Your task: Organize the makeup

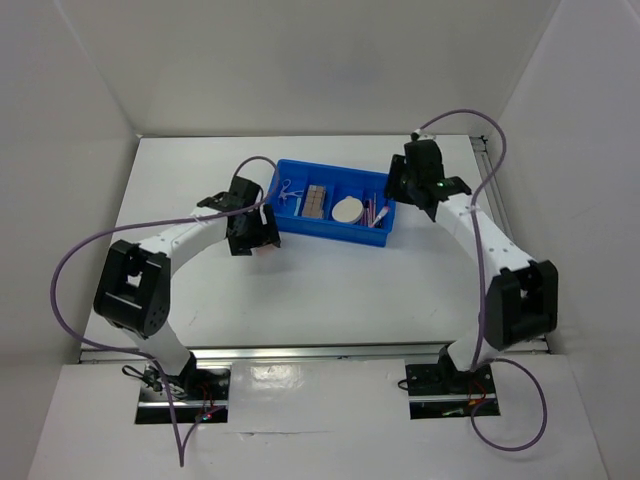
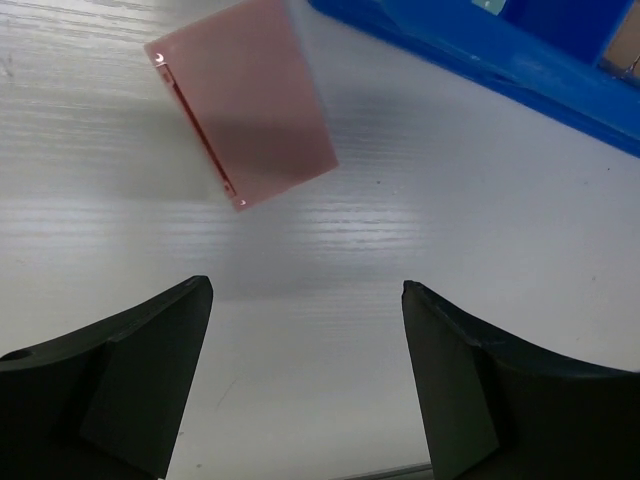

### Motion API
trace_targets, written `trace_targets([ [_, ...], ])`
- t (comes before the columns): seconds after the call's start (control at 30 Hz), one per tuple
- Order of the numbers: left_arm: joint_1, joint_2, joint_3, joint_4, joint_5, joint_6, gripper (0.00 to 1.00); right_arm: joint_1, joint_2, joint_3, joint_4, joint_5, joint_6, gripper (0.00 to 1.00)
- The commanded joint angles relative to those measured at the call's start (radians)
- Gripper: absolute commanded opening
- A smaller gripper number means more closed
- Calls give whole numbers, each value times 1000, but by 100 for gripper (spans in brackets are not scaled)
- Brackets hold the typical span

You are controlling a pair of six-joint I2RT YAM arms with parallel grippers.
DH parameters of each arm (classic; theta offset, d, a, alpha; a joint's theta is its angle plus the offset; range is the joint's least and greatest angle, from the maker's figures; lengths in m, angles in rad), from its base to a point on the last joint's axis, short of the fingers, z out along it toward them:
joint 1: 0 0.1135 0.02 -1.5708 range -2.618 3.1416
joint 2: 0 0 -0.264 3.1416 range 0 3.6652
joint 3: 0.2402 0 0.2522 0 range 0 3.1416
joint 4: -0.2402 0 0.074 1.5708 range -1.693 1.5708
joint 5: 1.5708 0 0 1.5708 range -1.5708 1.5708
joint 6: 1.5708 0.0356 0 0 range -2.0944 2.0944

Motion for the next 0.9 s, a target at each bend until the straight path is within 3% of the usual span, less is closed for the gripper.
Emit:
trace_targets([
  [0.0,-18,45,27,42,-51,-78,91,-41,-159,-64,-4,-40,25,52],
  [0.2,-38,186,157,-42,-197,-145,91,-50,-229,-73,-73,-52,36,74],
  [0.3,-38,209,157,-42,-197,-171,91,-60,-242,-63,-84,-52,27,80],
  [0.63,-38,318,197,-33,-210,-191,89,-60,-283,-76,-106,-71,18,84],
  [0.87,-38,292,127,-42,-239,-222,51,-60,-296,-99,-115,-62,18,84],
])
